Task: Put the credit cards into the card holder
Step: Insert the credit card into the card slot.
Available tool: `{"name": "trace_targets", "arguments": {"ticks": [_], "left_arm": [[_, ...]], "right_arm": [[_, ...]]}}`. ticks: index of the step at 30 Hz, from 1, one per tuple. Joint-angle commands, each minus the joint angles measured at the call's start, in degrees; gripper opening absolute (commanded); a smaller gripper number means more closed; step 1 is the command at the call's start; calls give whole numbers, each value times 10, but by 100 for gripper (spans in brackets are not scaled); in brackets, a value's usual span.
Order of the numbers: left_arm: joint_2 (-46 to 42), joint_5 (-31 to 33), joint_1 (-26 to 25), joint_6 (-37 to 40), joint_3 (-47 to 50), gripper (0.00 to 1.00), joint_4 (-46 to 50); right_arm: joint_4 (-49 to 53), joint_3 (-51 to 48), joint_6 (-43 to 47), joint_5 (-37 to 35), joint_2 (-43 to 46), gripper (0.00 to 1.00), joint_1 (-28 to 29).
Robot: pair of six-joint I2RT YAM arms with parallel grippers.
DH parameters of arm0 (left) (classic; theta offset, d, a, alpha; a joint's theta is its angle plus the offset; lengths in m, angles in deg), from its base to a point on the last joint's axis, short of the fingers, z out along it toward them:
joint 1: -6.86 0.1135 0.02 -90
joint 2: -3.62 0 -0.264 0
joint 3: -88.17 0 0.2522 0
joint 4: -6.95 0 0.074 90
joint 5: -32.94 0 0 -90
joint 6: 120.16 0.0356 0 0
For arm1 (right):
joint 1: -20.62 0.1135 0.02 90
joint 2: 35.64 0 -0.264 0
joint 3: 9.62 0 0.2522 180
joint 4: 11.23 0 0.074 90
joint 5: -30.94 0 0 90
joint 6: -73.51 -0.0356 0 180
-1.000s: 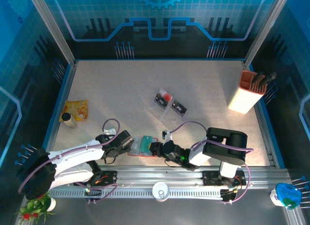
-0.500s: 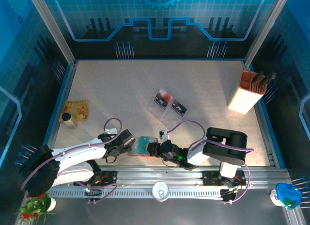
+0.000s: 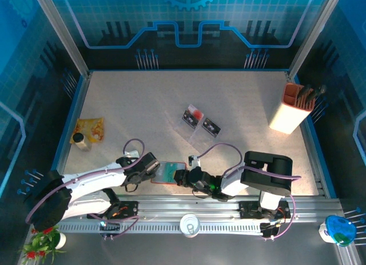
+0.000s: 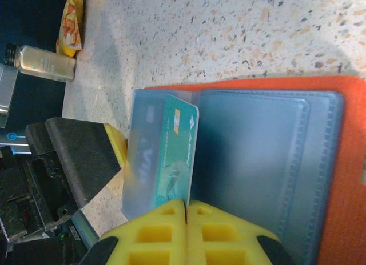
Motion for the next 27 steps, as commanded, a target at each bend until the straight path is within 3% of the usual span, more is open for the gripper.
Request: {"name": "trace_targets", "arguments": {"ticks": [1, 27], "left_arm": [[42, -75, 3, 15, 41, 99, -95], [70, -83, 3, 22, 39, 99, -115]], "right_arm": [[55, -5, -15, -19, 5, 0, 11], [193, 45, -61, 22, 12, 0, 3]]}}
